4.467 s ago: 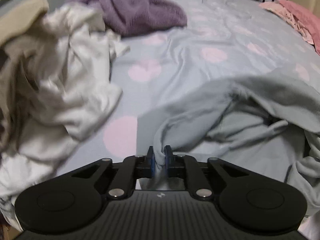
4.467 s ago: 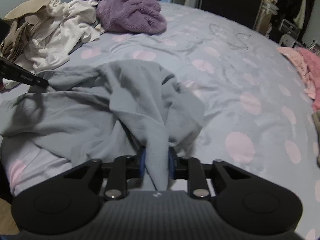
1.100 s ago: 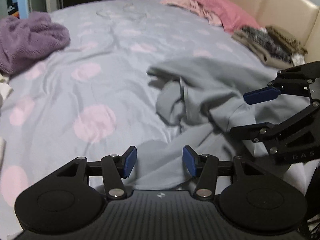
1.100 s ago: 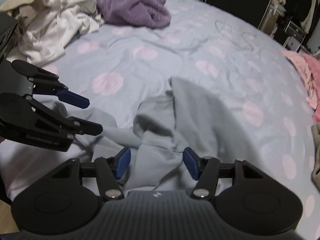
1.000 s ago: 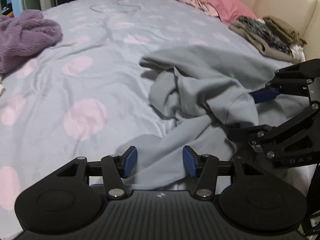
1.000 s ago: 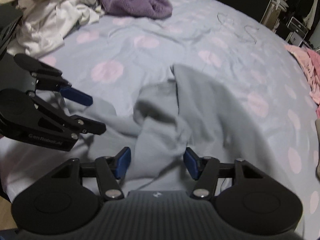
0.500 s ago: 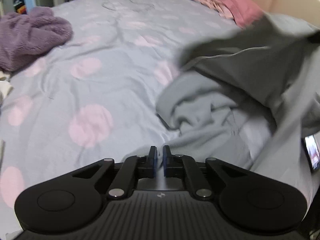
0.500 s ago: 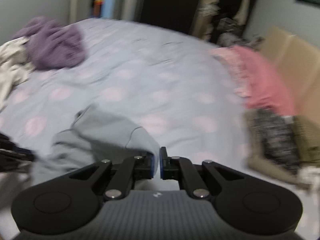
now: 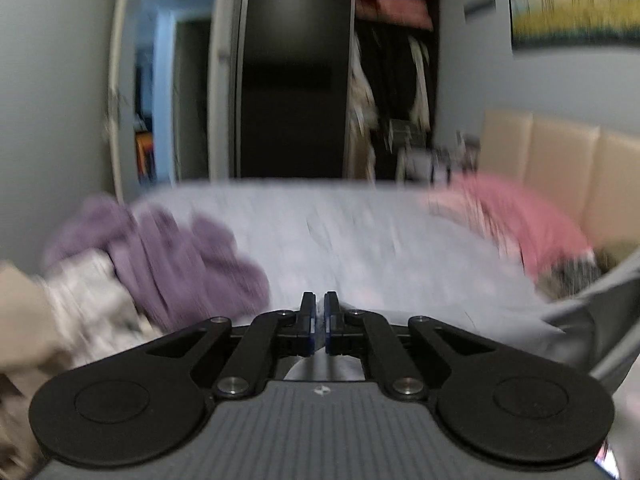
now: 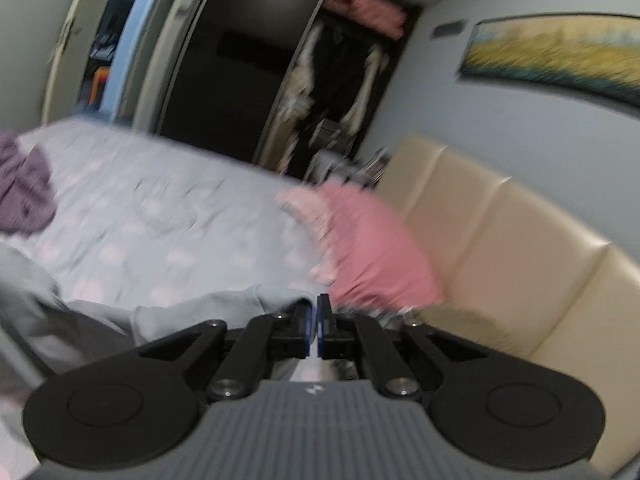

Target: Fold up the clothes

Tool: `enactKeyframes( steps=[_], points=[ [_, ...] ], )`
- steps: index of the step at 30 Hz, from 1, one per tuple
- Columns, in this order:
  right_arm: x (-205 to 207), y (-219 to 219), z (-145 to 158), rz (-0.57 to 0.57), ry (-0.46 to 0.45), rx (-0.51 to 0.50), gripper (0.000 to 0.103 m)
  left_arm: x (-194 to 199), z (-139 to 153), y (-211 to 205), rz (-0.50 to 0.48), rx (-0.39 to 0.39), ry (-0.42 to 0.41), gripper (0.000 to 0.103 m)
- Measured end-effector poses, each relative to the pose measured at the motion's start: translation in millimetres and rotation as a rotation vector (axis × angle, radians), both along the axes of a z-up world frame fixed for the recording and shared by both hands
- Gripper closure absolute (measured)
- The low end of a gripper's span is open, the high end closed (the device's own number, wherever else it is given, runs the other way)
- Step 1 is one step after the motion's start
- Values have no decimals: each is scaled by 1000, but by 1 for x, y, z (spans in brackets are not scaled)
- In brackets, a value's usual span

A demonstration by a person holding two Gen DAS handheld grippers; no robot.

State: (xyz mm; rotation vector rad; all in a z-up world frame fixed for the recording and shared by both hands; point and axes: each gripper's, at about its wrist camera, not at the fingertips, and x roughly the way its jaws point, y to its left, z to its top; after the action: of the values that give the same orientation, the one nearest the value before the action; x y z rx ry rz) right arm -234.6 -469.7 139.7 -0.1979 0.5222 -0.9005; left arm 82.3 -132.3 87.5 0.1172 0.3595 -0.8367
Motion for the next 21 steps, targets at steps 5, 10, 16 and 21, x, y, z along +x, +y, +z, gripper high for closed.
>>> enactKeyframes(
  steps=[5, 10, 16, 21],
  points=[
    [-46, 12, 45, -48, -118, -87, 100, -19, 68, 51, 30, -156, -136, 101],
    [-95, 44, 86, -39, -267, -137, 100, -53, 115, 103, 65, -309, -284, 101],
    [-121, 81, 124, 17, -406, -205, 100, -68, 160, 136, 85, -420, -345, 101],
    [-91, 81, 124, 55, -387, -216, 100, -48, 156, 111, 105, -322, -307, 101]
  ],
)
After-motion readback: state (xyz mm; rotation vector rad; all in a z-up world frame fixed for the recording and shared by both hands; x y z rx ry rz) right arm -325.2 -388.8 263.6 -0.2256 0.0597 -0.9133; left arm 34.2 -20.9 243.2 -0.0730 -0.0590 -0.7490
